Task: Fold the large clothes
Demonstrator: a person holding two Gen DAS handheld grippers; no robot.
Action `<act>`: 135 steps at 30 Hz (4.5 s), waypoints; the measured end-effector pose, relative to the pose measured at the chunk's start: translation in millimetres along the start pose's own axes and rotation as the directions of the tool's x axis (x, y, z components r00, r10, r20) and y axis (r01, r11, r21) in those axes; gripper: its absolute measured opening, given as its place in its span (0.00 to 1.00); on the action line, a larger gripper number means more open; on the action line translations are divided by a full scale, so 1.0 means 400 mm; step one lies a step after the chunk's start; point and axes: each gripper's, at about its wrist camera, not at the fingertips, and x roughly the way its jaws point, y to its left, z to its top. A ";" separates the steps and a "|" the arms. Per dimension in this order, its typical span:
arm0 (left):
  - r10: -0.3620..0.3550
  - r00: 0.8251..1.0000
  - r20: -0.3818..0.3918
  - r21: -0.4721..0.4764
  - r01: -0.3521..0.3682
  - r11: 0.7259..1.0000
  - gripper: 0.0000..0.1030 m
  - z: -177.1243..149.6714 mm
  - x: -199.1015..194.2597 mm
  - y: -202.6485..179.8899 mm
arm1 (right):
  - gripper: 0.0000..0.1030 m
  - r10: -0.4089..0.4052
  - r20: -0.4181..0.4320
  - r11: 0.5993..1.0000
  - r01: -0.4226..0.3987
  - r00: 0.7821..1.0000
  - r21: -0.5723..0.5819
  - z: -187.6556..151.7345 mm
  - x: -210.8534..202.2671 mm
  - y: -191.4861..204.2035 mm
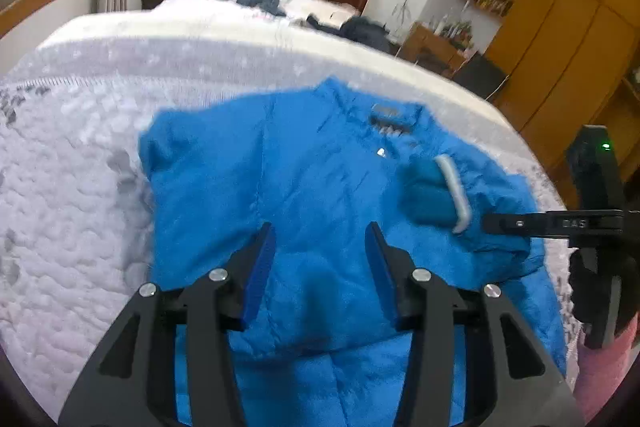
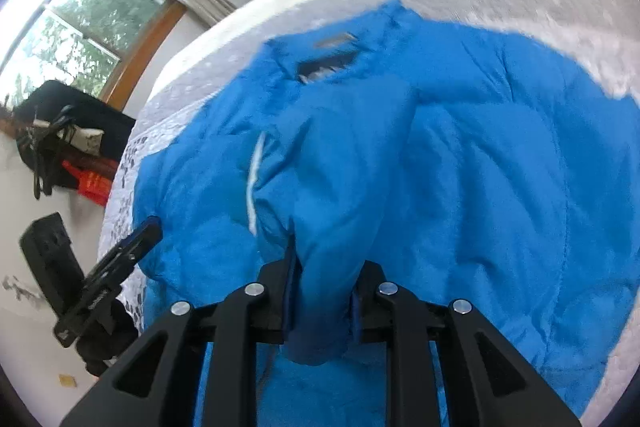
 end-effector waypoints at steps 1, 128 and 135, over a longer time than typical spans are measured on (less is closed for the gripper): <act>0.002 1.000 -0.007 0.003 -0.002 1.000 0.43 -0.001 0.011 0.004 | 0.22 0.007 -0.007 1.000 -0.007 1.000 0.010 0.001 0.006 -0.012; -0.328 0.943 -0.050 -0.186 0.313 0.931 0.11 -0.508 -0.479 -0.001 | 0.12 0.092 0.242 0.985 -0.051 0.966 -0.167 -0.756 -0.508 -0.114; -0.360 0.932 0.037 -0.141 0.362 0.922 0.11 -0.372 -0.489 -0.012 | 0.12 0.112 0.307 0.974 -0.044 0.945 -0.221 -0.630 -0.577 -0.064</act>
